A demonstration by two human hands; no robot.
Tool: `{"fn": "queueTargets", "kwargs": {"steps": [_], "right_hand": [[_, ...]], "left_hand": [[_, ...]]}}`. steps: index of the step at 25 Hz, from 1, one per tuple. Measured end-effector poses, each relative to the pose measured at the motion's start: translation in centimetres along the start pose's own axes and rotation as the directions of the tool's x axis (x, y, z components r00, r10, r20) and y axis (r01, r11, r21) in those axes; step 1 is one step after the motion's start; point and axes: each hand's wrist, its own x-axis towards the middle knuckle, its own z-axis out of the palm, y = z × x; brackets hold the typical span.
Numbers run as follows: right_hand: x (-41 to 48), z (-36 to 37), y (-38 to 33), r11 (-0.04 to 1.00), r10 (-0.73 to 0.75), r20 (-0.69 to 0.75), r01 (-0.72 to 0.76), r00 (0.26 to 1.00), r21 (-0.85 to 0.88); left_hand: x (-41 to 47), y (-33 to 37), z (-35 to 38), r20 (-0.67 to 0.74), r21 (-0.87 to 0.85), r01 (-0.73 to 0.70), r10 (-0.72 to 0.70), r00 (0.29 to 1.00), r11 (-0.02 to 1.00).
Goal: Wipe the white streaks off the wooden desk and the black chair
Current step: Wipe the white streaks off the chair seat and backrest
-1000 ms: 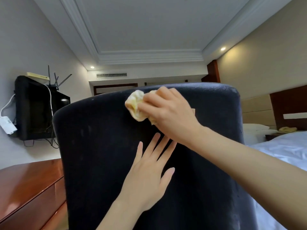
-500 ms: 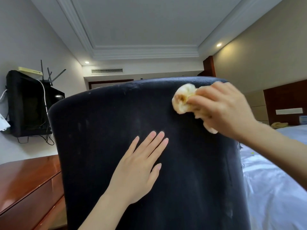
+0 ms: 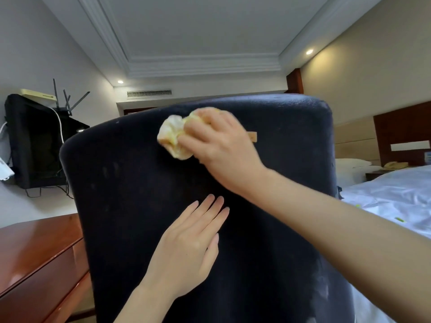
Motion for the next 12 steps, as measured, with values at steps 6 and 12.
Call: {"fn": "queueTargets", "kwargs": {"steps": [6,12], "right_hand": [[-5.8,-0.9,-2.9,0.986,-0.159,0.246,0.14,0.956,0.092],[-11.7,-5.5,-2.9,0.956,-0.248,0.509,0.124,0.824,0.266]], "left_hand": [[-1.5,1.3,-0.1,-0.098,-0.007,-0.272,0.27,0.958,0.962],[0.2,3.8,-1.1,-0.298,-0.05,-0.304,0.276,0.914,0.951]]}}
